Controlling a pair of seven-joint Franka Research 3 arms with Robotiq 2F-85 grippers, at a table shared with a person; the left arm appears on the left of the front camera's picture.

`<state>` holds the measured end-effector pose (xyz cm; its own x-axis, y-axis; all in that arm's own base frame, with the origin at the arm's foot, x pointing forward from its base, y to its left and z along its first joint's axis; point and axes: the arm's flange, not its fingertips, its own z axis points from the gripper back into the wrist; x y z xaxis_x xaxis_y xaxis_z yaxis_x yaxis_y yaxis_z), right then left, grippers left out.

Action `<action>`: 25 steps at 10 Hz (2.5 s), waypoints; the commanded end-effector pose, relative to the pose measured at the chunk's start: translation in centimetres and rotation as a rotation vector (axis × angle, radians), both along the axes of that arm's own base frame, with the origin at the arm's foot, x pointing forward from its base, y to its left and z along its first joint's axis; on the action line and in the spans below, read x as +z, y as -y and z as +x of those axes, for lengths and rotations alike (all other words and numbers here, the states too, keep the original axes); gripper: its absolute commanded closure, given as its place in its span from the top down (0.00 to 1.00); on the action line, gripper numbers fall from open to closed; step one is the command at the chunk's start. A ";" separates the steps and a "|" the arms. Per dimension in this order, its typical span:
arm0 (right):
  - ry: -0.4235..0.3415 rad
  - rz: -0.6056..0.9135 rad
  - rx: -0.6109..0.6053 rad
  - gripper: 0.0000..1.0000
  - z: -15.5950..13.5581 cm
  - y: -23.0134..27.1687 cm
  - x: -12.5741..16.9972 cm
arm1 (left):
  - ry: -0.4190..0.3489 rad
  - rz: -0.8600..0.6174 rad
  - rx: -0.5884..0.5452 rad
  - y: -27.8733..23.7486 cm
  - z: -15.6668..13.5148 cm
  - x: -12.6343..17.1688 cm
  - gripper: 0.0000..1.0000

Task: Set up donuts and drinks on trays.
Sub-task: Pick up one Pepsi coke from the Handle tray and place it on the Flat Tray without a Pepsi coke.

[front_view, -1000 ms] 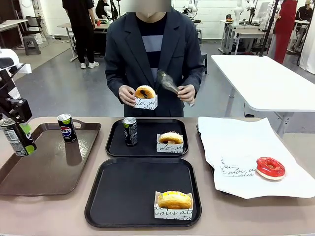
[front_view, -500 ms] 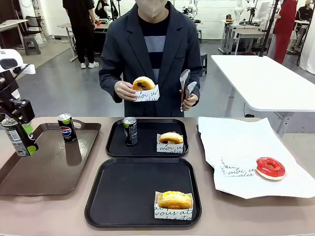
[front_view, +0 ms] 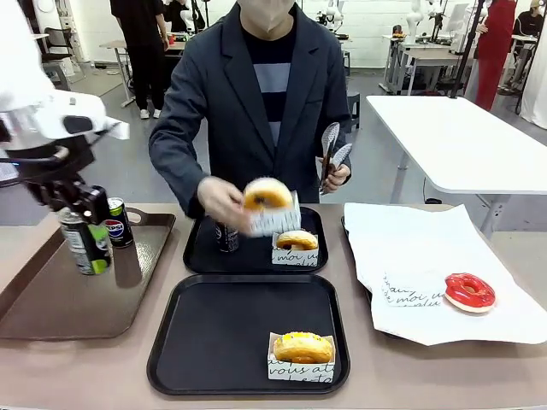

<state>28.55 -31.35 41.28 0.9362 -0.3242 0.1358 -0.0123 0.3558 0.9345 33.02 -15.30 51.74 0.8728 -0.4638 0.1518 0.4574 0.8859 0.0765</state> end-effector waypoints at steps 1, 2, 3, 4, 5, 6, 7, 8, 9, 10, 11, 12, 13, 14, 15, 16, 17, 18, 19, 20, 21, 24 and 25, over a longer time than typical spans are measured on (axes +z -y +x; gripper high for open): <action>0.008 0.007 0.001 1.00 -0.1 0.0 0.0 | -0.008 0.003 -0.074 -0.3 1.0 0.6 0.58; 0.008 0.007 0.001 1.00 -0.1 0.0 0.0 | -0.027 -0.024 -0.068 -2.0 -0.1 0.9 0.58; 0.008 0.007 0.001 1.00 -0.1 0.0 0.0 | -0.037 -0.015 -0.067 -4.7 -1.8 1.3 0.58; 0.008 0.007 0.001 1.00 -0.1 0.0 0.0 | -0.031 0.005 -0.072 -6.9 -4.0 1.5 0.58; 0.008 0.007 0.001 1.00 -0.1 0.0 0.0 | -0.021 0.021 -0.060 -8.3 -5.3 1.6 0.58; 0.008 0.007 0.001 1.00 -0.1 0.0 0.0 | -0.021 0.037 -0.055 -8.9 -5.6 1.7 0.58; 0.008 0.007 0.001 1.00 -0.1 0.0 0.0 | -0.024 0.045 -0.058 -8.7 -5.5 1.6 0.58; 0.008 0.007 0.001 1.00 -0.1 0.0 0.0 | -0.030 0.053 -0.069 -8.4 -5.0 1.4 0.58; 0.008 0.007 0.001 1.00 -0.1 0.0 0.0 | -0.033 0.058 -0.078 -8.1 -4.6 1.3 0.58; 0.008 0.007 0.001 1.00 -0.1 0.0 0.0 | -0.031 0.063 -0.077 -8.0 -4.6 1.2 0.58; 0.008 0.007 0.001 1.00 -0.1 0.0 0.0 | -0.030 0.061 -0.072 -7.8 -4.2 1.1 0.58; 0.008 0.007 0.001 1.00 -0.1 0.0 0.0 | -0.018 0.060 -0.090 -6.3 -3.4 0.8 0.58; 0.008 0.007 0.001 1.00 -0.1 0.0 0.0 | -0.019 0.072 -0.126 -3.7 -2.1 0.3 0.58; 0.008 0.007 0.001 1.00 -0.1 0.0 0.0 | -0.007 0.053 -0.157 -0.6 -0.9 -0.3 0.58; 0.008 0.007 0.001 1.00 -0.1 0.0 0.0 | 0.022 0.025 -0.190 3.1 0.3 -0.8 0.58; 0.008 0.007 0.001 1.00 -0.1 0.0 0.0 | 0.035 0.009 -0.231 6.0 0.8 -1.4 0.58; 0.008 0.007 0.001 1.00 -0.1 0.0 0.0 | 0.040 -0.013 -0.254 8.3 1.0 -2.3 0.58; 0.008 0.007 0.001 1.00 -0.1 0.0 0.0 | 0.044 -0.048 -0.267 10.1 1.3 -3.2 0.58; 0.008 0.007 0.001 1.00 -0.1 0.0 0.0 | 0.046 -0.090 -0.273 11.8 1.3 -4.1 0.58; 0.008 0.007 0.001 1.00 -0.1 0.0 0.0 | 0.052 -0.111 -0.287 13.0 1.1 -4.9 0.58; 0.008 0.007 0.001 1.00 -0.1 0.0 0.0 | 0.057 -0.110 -0.298 13.9 0.8 -5.9 0.58; 0.008 0.007 0.001 1.00 -0.1 0.0 0.0 | 0.085 -0.135 -0.309 15.1 0.0 -8.3 0.58; 0.008 0.007 0.001 1.00 -0.1 0.0 0.0 | 0.079 -0.126 -0.321 15.3 -0.1 -8.7 0.58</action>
